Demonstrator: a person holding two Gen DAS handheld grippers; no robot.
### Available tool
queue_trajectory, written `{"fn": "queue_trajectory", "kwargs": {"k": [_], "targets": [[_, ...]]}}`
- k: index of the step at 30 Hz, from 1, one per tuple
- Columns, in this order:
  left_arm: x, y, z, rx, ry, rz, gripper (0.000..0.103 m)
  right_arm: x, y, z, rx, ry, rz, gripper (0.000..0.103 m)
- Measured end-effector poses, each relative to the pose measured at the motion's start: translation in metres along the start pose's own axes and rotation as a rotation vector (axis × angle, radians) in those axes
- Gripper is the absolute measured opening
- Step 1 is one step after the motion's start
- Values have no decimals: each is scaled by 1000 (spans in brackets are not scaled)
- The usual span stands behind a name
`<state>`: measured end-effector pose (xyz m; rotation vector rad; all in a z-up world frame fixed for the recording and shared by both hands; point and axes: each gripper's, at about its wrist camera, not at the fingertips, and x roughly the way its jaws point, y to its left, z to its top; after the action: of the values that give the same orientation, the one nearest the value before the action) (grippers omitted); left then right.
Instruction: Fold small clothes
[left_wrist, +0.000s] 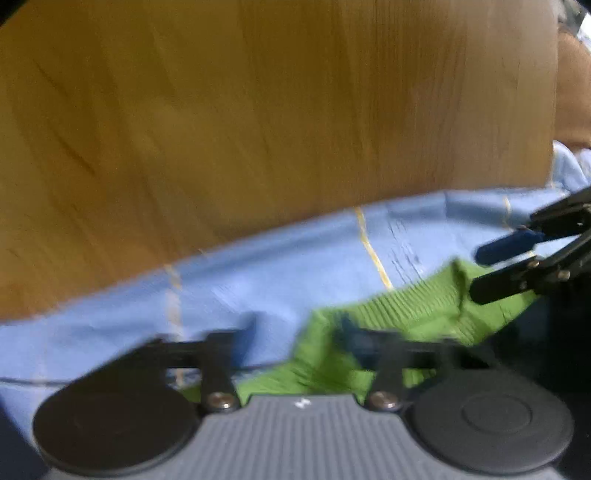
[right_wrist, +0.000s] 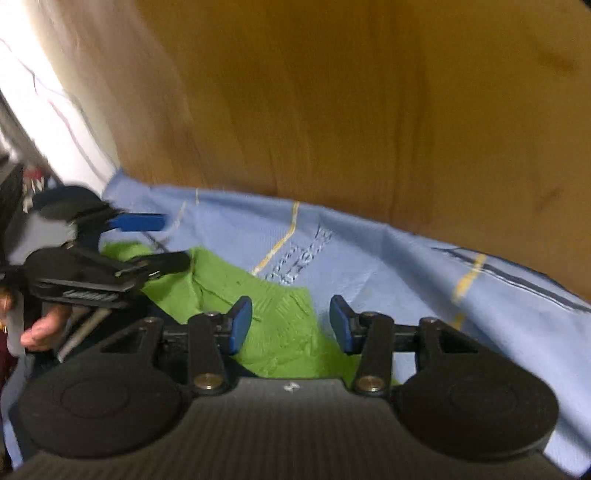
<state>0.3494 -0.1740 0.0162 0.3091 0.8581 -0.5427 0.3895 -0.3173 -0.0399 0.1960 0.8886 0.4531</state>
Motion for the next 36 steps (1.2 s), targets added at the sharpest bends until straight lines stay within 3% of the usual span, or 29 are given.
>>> {"fn": "queue_trajectory", "kwargs": {"k": [1,2,4,7,12,18,22,27,30,32,34,36], "targets": [[-2,0,-2,-7,-14,-16,15,2,6,-3,-28,1,-17,45],[-5,-4,-5,16,-21,2,11,-1,14,-6,-66,-9,-46,28],[-14,-9,-9,31,-36,19,10,-11,17,-11,-58,-39,-55,17],[-46,-14,-13,4,-98,29,10,-39,28,-14,-40,-116,-59,16],[-144,-29,-39,-22,-260,11,10,-109,86,-41,-132,-232,-105,16],[-242,-69,-131,10,-395,-2,10,-184,166,-125,-273,-319,-172,15],[-269,-93,-201,-5,-404,-28,10,-197,197,-198,-283,-334,-198,15],[-256,-111,-265,-39,-332,-24,10,-188,213,-274,-196,-354,-227,16],[-242,-112,-279,-48,-280,-3,14,-168,218,-290,-168,-376,-276,16],[-238,-109,-283,-46,-235,-3,16,-158,215,-293,-131,-341,-252,15],[-251,-104,-292,-34,-247,-29,19,-163,215,-293,-135,-319,-231,17],[-270,-88,-295,-50,-310,-39,35,-189,219,-297,-150,-354,-180,20]]}}
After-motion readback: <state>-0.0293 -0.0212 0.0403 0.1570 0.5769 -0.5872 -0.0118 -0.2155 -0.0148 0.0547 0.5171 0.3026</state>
